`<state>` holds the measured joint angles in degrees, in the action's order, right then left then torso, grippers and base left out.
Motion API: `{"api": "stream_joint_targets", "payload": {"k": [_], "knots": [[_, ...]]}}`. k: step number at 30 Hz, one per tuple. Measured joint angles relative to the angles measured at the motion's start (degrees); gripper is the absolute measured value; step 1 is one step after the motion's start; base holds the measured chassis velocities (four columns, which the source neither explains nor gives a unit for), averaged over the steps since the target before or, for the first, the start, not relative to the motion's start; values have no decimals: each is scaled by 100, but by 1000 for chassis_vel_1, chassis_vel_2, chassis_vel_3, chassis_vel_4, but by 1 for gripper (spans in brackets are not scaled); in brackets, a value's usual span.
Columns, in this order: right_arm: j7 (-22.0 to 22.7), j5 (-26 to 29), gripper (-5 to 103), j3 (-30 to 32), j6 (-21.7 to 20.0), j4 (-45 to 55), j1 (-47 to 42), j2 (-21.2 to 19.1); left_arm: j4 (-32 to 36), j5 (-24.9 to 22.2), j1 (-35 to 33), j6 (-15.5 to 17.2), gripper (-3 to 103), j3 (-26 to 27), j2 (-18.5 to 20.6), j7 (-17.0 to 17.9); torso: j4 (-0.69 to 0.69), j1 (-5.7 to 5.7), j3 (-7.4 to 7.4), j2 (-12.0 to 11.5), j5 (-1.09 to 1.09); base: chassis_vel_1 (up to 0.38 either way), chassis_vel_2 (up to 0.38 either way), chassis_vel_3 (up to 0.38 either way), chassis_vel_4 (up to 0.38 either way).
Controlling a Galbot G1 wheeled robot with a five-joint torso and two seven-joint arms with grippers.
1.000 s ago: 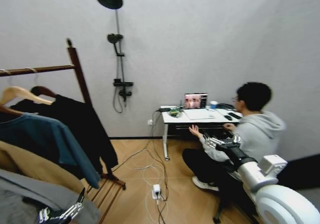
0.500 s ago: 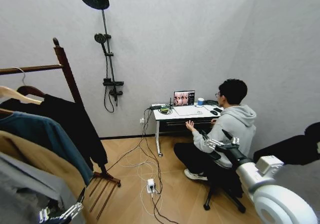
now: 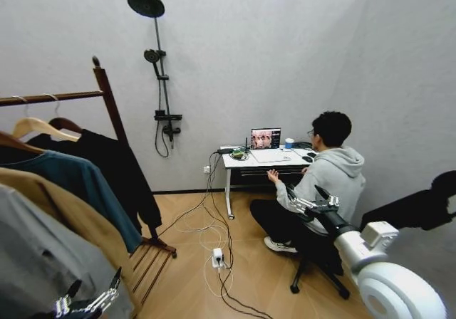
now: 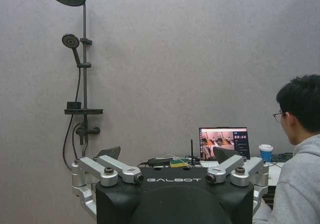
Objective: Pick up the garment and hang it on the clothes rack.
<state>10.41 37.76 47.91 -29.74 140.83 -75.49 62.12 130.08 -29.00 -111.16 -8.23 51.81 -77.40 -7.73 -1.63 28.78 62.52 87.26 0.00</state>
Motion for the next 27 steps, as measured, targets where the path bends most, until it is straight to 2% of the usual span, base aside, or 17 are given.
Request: {"api": "stream_joint_targets", "payload": {"k": [5, 27], "knots": [[-1, -3, 100, -37, 0, 11, 10, 0, 0, 0, 0, 0, 100, 0, 0, 0, -3, 0, 0, 0, 0, 90, -58, -75, 63], [0, -86, 100, -69, -6, 34, 31, 5, 0, 0, 0, 0, 100, 0, 0, 0, -2, -1, -1, 1, -2, 102, -110, -105, 106]]}}
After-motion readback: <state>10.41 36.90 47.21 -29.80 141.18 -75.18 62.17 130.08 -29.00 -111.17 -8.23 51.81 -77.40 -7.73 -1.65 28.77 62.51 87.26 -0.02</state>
